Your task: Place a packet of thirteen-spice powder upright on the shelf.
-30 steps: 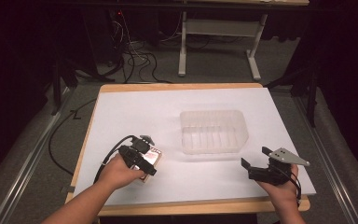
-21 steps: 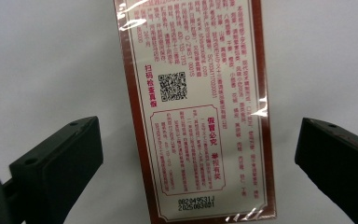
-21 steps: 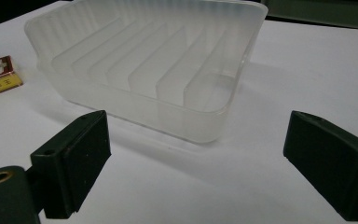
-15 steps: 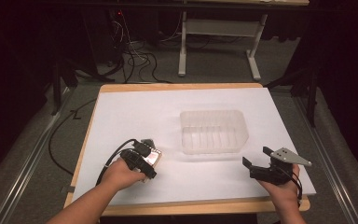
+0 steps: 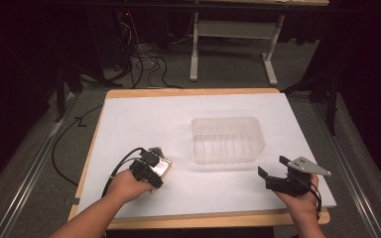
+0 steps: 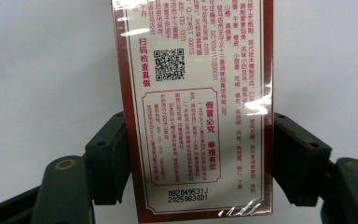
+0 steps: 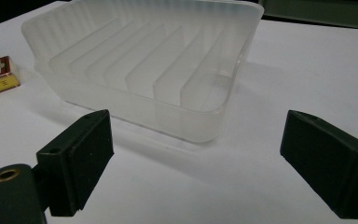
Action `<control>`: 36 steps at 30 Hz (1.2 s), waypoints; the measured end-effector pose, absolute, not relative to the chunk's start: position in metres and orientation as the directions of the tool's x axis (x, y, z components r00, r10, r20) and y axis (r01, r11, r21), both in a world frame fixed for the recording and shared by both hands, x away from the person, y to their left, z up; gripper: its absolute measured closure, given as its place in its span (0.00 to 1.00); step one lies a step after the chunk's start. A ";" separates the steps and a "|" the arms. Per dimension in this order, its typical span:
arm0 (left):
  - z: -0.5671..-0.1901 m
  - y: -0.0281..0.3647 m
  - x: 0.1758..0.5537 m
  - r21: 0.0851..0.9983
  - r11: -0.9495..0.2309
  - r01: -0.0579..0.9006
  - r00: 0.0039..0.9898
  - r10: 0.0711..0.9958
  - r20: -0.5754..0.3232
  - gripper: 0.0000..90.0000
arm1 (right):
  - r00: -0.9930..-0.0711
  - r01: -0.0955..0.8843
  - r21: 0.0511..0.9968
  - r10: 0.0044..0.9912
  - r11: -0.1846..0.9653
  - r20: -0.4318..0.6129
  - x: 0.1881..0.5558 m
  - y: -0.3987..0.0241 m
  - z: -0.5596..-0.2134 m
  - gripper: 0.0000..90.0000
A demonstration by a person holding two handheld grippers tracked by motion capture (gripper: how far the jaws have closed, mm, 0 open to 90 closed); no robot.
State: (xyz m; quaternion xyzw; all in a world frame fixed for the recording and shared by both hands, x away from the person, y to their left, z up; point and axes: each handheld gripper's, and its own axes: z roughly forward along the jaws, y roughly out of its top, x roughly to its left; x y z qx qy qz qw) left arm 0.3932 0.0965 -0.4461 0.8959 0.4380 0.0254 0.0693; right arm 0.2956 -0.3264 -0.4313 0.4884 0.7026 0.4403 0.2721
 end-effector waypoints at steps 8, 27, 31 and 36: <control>-0.440 0.101 0.390 0.202 -0.621 0.757 0.634 0.773 0.004 0.36 | -0.376 0.450 0.883 0.925 0.132 0.054 0.296 -0.327 -0.432 0.13; -0.437 0.108 0.377 0.356 -0.606 0.711 0.652 0.758 -0.013 0.36 | -0.374 0.445 0.887 0.925 0.124 0.059 0.296 -0.328 -0.433 0.16; -0.437 0.111 0.373 0.428 -0.588 0.687 0.663 0.748 -0.038 0.36 | -0.369 0.448 0.886 0.927 0.119 0.062 0.295 -0.328 -0.433 0.16; -0.436 0.116 0.368 0.507 -0.533 0.677 0.651 0.755 -0.075 0.36 | -0.367 0.450 0.885 0.928 0.120 0.061 0.296 -0.329 -0.434 0.16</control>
